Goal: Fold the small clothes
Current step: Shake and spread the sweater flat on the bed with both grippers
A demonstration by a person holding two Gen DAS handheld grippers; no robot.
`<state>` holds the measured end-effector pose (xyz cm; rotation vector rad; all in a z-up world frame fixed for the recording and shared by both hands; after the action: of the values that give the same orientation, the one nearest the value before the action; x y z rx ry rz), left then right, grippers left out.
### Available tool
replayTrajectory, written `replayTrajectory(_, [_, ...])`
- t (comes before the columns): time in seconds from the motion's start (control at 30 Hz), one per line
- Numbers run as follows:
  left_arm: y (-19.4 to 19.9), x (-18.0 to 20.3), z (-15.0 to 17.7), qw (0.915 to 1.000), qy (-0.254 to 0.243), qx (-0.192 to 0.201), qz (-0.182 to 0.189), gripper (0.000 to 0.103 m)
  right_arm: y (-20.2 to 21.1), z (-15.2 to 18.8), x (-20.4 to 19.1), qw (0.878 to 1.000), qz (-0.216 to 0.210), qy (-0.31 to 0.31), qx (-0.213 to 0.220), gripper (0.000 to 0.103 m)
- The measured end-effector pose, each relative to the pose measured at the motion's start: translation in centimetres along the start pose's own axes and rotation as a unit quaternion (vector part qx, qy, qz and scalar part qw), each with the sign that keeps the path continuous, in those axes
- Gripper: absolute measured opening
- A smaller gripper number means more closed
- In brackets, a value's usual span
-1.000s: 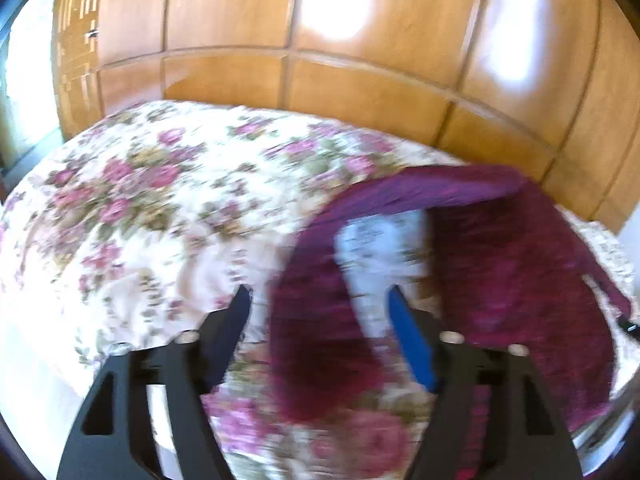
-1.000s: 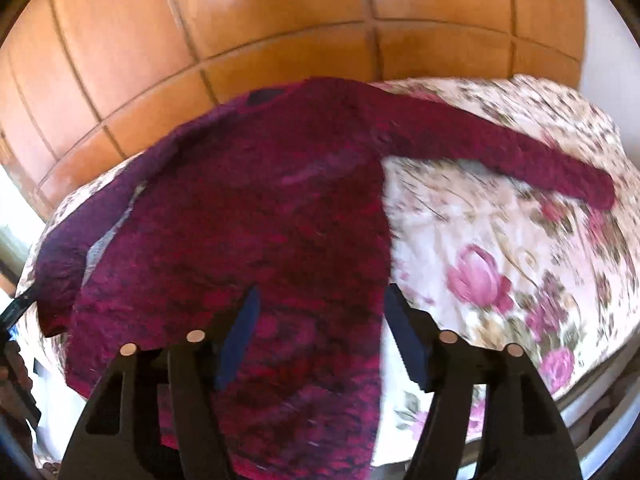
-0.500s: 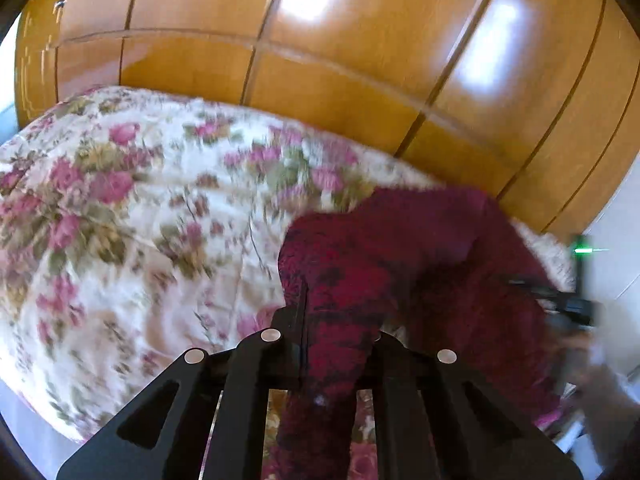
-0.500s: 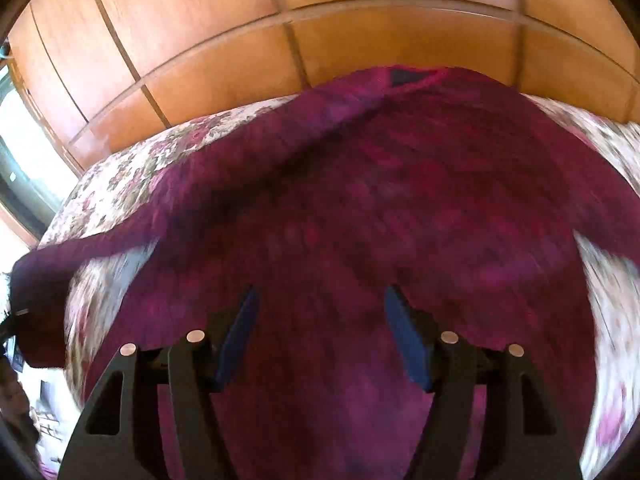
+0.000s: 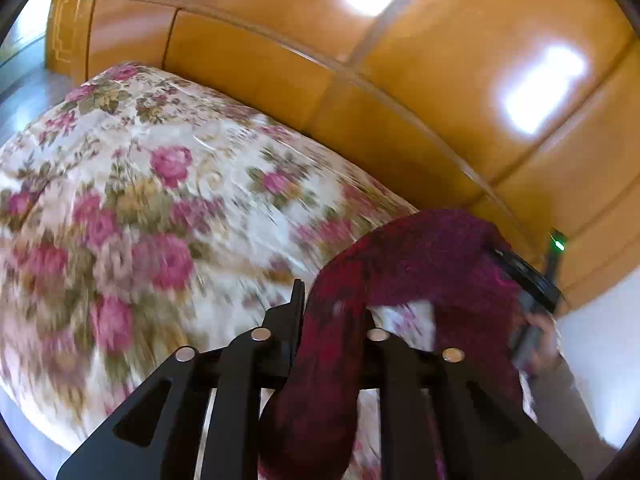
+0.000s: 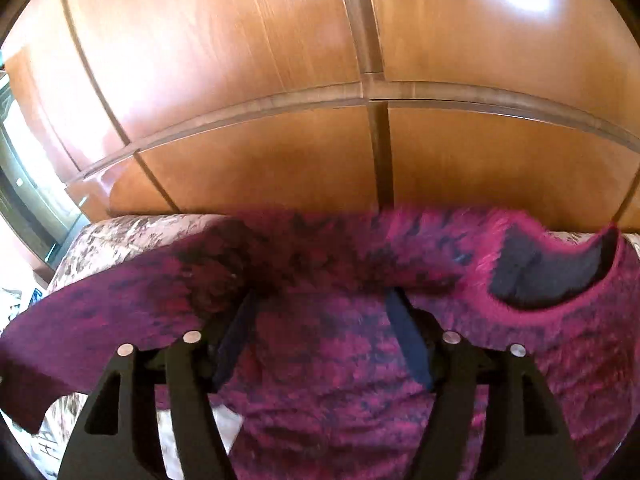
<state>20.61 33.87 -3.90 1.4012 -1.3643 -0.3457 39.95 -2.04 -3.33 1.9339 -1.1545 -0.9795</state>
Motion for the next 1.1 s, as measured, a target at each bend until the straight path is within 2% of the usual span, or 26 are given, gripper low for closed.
replayTrajectory(0.03, [-0.6,-1.1,-1.1,0.9995,0.020,0.011,-0.023,0.031,0.0,0.0,0.3,1.000,0.000,-0.002,0.001,0.075])
replayTrajectory(0.1, [-1.4,-2.6,-2.3,0.9978,0.036,0.021,-0.051,0.038,0.5,0.8,0.9,1.000,-0.007,-0.007,0.004,0.079])
replayTrajectory(0.17, [-1.7,-5.0,-3.0,0.9912,0.065,0.041,-0.108,0.066,1.0,2.3,1.6,1.000,-0.012,-0.008,0.006,0.084])
replayTrajectory(0.2, [-1.7,-5.9,-3.1,0.9891,0.074,0.051,-0.116,0.070,1.3,3.3,1.7,1.000,-0.013,-0.007,0.003,0.084])
replayTrajectory(0.23, [-1.7,-6.7,-2.9,0.9874,0.085,0.058,-0.120,0.072,1.4,4.4,1.9,1.000,-0.018,-0.006,-0.002,0.084])
replayTrajectory(0.43, [-5.5,-10.6,-1.2,0.9840,0.144,0.021,-0.102,0.076,2.5,12.8,1.8,0.999,-0.036,0.002,-0.037,0.086])
replayTrajectory(0.57, [-7.8,-10.8,-2.6,0.9827,0.166,0.030,-0.076,0.076,4.0,17.6,1.1,0.998,-0.038,0.011,-0.046,0.088])
replayTrajectory(0.73, [-11.6,-11.0,-5.6,0.9797,0.179,0.028,-0.086,0.076,4.8,21.1,0.5,0.998,-0.038,-0.003,-0.055,0.089])
replayTrajectory(0.77, [-11.8,-10.9,-6.2,0.9790,0.179,0.036,-0.090,0.069,4.9,21.3,0.6,0.998,-0.037,-0.008,-0.056,0.089])
replayTrajectory(0.8, [-12.0,-10.7,-6.7,0.9790,0.178,0.041,-0.091,0.054,4.9,21.7,0.7,0.997,-0.037,-0.013,-0.060,0.089])
replayTrajectory(0.83, [-12.4,-10.2,-7.2,0.9818,0.166,0.039,-0.084,0.017,4.9,21.9,0.8,0.997,-0.038,-0.017,-0.063,0.089])
replayTrajectory(0.87, [-12.3,-9.9,-7.5,0.9821,0.159,0.042,-0.092,0.010,4.8,21.9,0.8,0.997,-0.037,-0.019,-0.065,0.089])
replayTrajectory(1.0, [-9.5,-8.9,-7.3,0.9795,0.135,0.091,-0.120,0.008,4.7,22.4,0.3,0.996,-0.042,-0.020,-0.071,0.090])
replayTrajectory(1.1, [-8.6,-10.6,-5.8,0.9769,0.152,0.087,-0.122,0.008,4.4,23.0,-0.8,0.996,-0.050,-0.003,-0.075,0.091])
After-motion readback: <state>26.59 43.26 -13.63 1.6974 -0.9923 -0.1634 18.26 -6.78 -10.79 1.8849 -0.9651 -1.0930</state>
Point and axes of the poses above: each gripper's, at about its wrist camera, not at the fingertips, and y roughly against the way its jaws point, x to its right, z to its underside, the point moved 7 cm from there along -y, roughly the way its jaws point, and after that the axes turned 11 degrees about -x, right-handed, at the moved point
